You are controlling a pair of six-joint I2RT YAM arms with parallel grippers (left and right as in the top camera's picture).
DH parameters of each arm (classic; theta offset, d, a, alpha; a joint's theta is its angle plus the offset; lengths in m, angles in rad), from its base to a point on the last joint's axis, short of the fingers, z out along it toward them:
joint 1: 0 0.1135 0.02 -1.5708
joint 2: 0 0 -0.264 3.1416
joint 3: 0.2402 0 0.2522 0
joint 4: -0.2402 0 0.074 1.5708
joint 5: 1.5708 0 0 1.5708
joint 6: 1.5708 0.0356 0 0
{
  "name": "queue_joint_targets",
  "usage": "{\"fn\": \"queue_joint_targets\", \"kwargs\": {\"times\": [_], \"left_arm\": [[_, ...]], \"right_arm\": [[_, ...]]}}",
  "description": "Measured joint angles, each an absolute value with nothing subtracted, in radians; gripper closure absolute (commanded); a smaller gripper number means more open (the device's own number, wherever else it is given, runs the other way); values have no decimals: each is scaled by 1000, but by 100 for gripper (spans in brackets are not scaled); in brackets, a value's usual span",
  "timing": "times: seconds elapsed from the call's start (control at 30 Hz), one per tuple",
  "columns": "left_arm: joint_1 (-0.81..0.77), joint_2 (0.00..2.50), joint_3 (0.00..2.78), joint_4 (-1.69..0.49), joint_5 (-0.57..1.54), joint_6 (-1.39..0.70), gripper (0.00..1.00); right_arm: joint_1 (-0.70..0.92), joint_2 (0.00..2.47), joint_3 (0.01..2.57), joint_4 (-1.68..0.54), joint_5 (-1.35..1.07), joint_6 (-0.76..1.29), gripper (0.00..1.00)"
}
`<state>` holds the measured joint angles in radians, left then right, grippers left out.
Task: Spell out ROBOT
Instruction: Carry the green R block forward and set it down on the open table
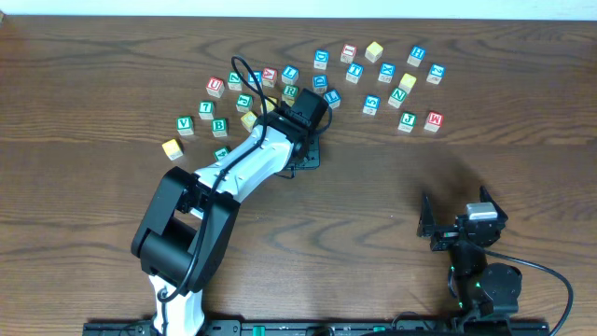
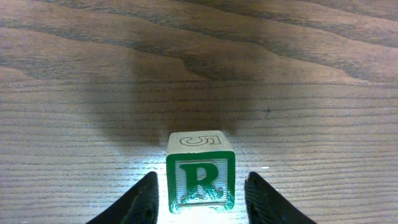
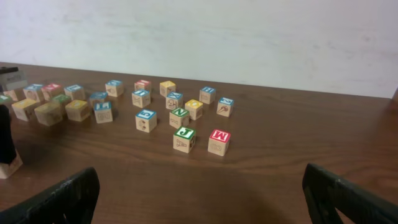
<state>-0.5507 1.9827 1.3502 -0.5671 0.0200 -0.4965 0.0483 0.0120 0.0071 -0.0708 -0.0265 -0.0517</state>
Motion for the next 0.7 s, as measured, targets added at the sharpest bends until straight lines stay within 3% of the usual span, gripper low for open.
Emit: {"fn": "queue_joint_targets", "kwargs": {"times": [0.5, 0.7], "left_arm": [[-536, 1977, 1375, -635, 22, -467, 52], [-474, 1870, 1415, -674, 23, -459, 52]], "right_arm": [[48, 12, 7, -70, -27, -52, 1], [48, 12, 7, -71, -27, -52, 1]]}}
